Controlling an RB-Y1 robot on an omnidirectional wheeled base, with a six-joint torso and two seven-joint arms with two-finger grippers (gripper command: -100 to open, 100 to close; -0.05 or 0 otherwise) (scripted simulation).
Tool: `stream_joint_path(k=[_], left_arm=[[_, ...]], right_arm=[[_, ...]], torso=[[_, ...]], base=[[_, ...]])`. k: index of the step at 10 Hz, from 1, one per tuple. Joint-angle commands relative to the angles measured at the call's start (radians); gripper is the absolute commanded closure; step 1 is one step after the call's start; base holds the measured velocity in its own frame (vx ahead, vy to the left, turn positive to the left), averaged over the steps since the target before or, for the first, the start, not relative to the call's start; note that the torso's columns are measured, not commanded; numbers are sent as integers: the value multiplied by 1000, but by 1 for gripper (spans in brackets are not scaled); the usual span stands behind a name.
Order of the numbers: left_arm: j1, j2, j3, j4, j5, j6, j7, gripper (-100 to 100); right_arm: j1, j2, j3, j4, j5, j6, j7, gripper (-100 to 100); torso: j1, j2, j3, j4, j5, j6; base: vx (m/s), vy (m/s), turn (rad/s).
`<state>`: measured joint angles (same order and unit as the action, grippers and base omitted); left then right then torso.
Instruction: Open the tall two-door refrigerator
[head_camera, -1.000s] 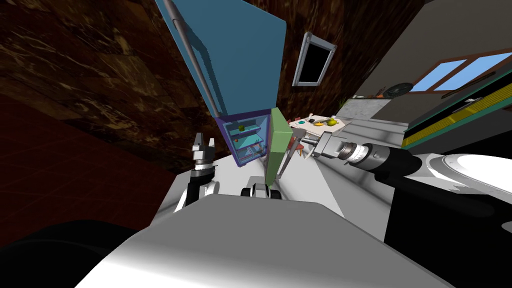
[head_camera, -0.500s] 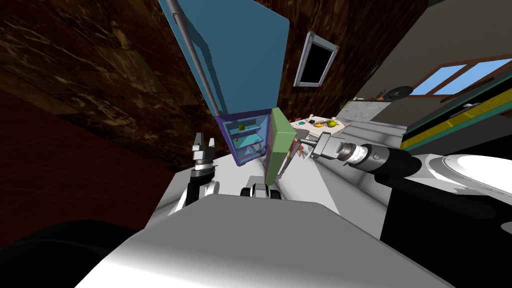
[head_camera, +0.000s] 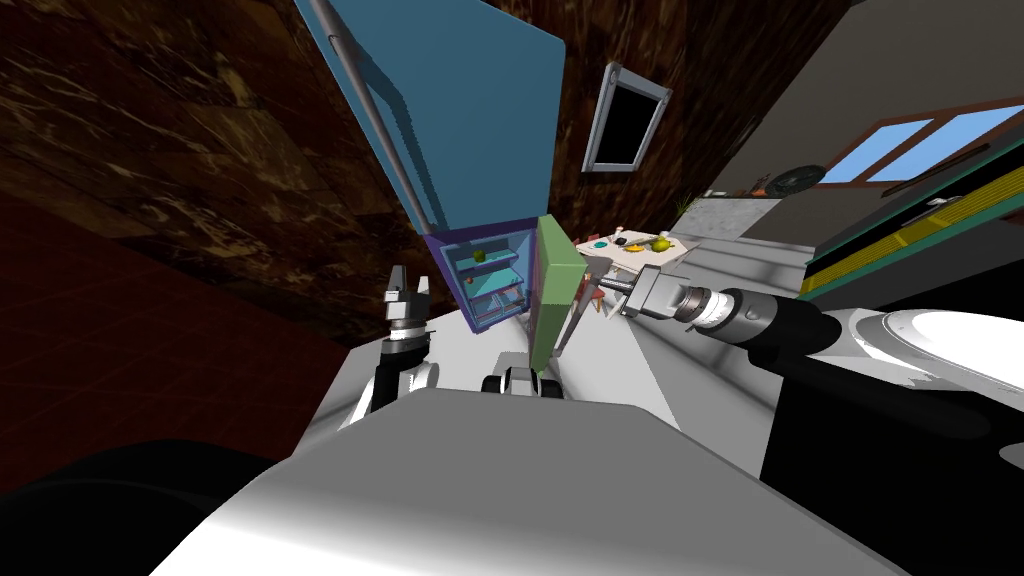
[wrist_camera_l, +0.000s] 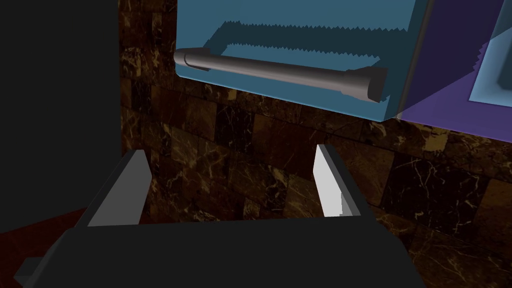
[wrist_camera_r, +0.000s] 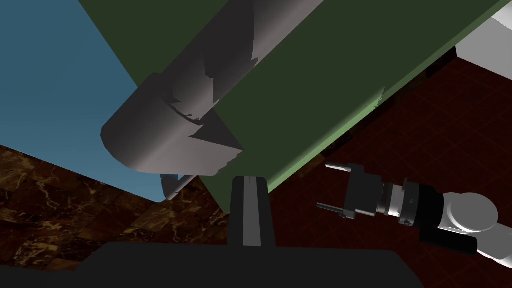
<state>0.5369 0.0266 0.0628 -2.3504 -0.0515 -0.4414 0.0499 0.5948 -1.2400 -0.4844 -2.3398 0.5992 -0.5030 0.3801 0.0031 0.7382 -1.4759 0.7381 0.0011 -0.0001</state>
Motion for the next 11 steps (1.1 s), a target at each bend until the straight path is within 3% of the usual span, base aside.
stream_joint_path(k=[1,3,7,8,11], left_arm=[[0,0,0,0,0,0,0,0],[0,0,0,0,0,0,0,0],[0,0,0,0,0,0,0,0],[0,0,0,0,0,0,0,0],[0,0,0,0,0,0,0,0]], right_arm=[[0,0,0,0,0,0,0,100],[2,0,3,-15,-3,-7,5,100],[6,-1,10,-43,-10,-22,14,100],[2,-25,-22,-46,-25,-19,-15,-100],[-17,-77,-77,-47,-58,-16,-71,-100]], torso=[[-4,0,0,0,-1,0],[-4,0,0,0,-2,0],[-6,-1,0,0,-2,0],[0,0,0,0,0,0],[3,0,0,0,1,0]], base=[[6,-13,-29],[1,-53,6],[6,-199,42],[3,-70,-41],[10,17,-80]])
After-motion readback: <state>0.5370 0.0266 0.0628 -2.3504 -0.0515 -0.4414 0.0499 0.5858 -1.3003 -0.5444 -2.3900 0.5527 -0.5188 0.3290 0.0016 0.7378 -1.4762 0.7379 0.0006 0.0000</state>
